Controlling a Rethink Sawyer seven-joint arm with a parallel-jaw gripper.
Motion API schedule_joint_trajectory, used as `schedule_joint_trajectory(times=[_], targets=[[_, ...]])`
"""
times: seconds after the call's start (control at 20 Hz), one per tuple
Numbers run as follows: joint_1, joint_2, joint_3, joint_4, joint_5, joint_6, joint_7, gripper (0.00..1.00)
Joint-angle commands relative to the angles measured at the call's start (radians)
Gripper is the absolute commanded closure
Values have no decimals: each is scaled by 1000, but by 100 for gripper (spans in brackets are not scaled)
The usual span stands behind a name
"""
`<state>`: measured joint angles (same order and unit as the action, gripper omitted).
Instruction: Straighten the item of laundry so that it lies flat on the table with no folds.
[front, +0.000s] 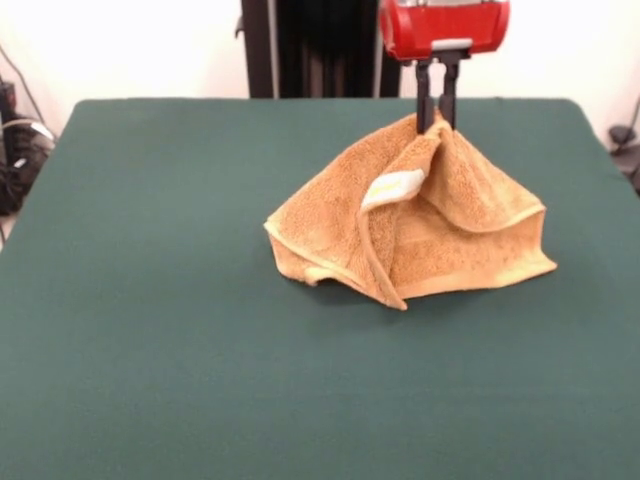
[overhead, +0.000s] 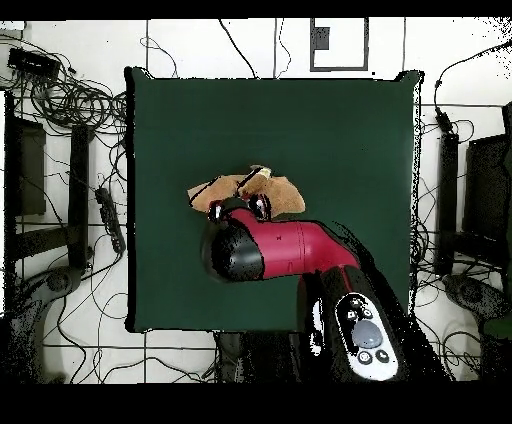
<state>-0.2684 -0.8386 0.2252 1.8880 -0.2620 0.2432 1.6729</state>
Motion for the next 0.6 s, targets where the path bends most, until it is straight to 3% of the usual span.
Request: schedule_joint_trajectory(times=[0.05,0.6], targets=[[62,-8,-38,149,-4,-58,202,100],[105,7,-103,182,5,-175,206,100]])
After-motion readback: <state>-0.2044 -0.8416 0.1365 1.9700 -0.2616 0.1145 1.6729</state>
